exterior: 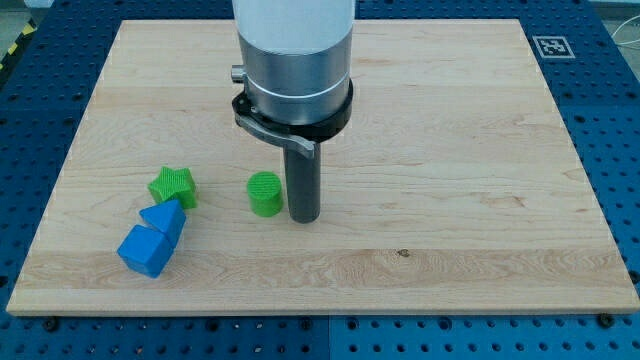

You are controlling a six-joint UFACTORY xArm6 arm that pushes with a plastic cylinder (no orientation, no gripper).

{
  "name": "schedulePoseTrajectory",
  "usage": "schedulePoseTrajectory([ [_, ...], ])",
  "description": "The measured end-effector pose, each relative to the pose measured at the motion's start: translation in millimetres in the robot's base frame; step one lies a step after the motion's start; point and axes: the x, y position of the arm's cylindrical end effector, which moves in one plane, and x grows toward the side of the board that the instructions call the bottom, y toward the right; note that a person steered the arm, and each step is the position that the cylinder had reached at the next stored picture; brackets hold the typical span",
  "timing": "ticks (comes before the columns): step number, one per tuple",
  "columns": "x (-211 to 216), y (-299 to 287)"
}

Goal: Slide the green circle above the green star

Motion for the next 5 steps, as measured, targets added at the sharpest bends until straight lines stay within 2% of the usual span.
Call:
schedulePoseTrajectory([
  [2,-14.1,-19.0],
  [5,-68.0,-70.4],
])
